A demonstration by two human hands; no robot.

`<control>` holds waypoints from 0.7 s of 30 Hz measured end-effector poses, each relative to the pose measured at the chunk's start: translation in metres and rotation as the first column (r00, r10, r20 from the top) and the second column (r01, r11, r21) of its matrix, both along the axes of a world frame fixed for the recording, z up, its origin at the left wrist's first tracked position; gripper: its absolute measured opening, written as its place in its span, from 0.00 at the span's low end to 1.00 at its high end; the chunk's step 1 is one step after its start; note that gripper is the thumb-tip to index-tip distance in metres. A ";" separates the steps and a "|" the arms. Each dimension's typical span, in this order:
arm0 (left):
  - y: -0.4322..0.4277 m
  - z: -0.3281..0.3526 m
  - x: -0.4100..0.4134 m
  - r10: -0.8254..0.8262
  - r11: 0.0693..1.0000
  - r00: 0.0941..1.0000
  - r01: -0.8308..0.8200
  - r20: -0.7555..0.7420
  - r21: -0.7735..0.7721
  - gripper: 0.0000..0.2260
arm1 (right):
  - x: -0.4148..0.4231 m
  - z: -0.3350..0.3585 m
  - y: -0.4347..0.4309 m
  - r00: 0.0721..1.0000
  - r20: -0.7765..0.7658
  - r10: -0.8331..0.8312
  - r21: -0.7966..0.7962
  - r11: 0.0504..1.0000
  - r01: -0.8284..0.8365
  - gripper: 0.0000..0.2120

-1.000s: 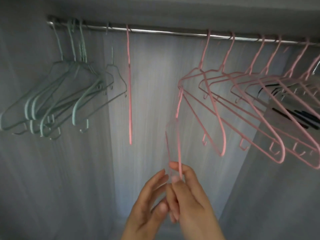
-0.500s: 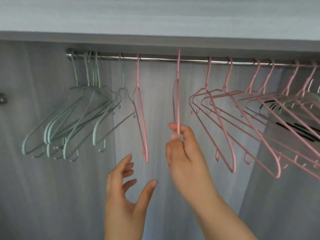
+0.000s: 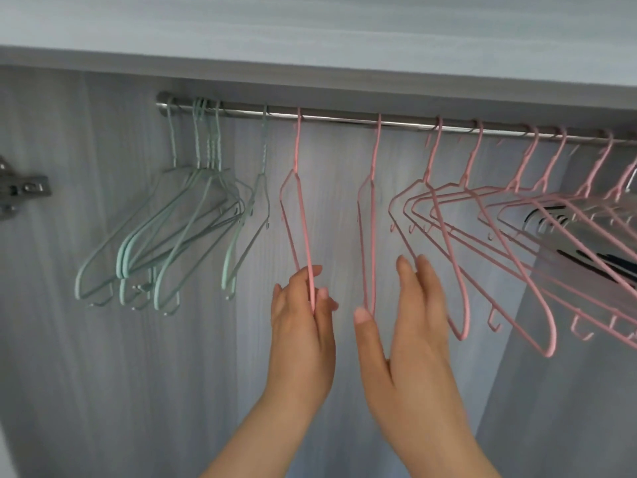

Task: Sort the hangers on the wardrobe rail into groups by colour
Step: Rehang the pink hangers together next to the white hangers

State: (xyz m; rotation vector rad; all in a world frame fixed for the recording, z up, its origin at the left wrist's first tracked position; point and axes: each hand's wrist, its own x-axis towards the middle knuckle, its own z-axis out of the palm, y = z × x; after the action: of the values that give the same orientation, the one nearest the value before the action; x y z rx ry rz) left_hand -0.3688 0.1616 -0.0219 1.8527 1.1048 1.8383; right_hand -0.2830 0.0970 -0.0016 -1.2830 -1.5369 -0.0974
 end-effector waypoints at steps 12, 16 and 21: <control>0.009 0.045 0.016 0.039 0.991 0.997 -0.046 0.060 0.123 0.10 | -0.003 -0.039 -0.019 0.986 -0.105 0.128 0.117 0.986 -0.115 0.17; 0.011 0.048 0.016 0.049 0.981 0.987 -0.077 0.155 0.181 0.11 | 0.007 -0.052 -0.024 0.990 -0.089 0.106 0.098 0.990 -0.097 0.16; 0.014 0.030 0.014 -0.046 0.982 0.961 -0.007 0.272 0.190 0.10 | 0.019 -0.062 -0.026 0.993 -0.071 0.099 0.050 0.994 -0.096 0.18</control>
State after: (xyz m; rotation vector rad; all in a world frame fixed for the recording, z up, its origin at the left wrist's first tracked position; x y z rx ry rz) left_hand -0.3548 0.1758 0.0081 1.6271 0.8368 2.1749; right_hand -0.2641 0.0707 -0.0632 -1.1607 -1.5236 -0.0229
